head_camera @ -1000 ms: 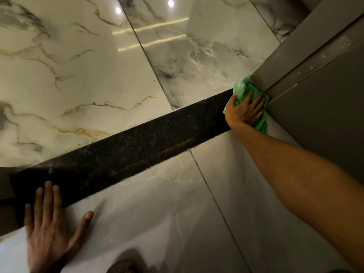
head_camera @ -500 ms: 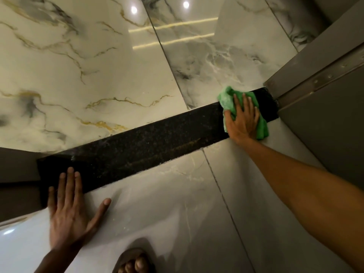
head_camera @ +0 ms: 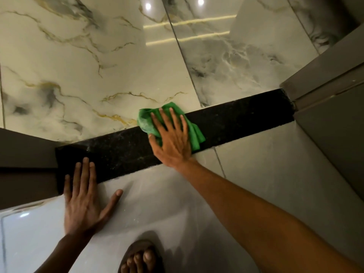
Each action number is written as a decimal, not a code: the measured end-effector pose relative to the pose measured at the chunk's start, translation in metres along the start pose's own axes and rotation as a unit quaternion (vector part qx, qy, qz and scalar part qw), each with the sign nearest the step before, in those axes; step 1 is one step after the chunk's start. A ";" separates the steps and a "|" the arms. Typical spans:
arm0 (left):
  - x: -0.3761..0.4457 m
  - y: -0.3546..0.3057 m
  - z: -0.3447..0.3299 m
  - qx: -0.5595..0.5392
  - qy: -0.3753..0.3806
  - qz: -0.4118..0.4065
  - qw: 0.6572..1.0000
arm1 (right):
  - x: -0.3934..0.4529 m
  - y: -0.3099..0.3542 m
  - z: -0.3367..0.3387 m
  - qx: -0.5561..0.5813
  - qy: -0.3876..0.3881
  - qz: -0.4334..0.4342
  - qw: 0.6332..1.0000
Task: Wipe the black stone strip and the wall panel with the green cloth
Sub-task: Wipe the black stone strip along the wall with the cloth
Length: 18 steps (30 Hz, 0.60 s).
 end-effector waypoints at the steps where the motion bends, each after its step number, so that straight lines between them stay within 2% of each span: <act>1: 0.000 -0.001 0.000 0.001 -0.001 -0.001 1.000 | -0.001 0.011 -0.006 0.006 0.003 0.006 1.000; 10: 0.000 -0.002 0.001 0.016 0.004 0.002 1.000 | -0.006 0.084 -0.049 0.024 0.059 0.092 0.994; 18: 0.000 -0.003 0.004 0.014 -0.008 0.007 1.000 | -0.002 0.121 -0.070 0.052 0.110 0.146 0.982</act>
Point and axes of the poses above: each hand's wrist, its own x-axis towards the middle knuckle, its own z-axis out of the back of the hand, y = z × x, the point moved 9 cm from there along x, towards the middle knuckle, and after that the axes turned 13 degrees about x, right-handed, at the moved point
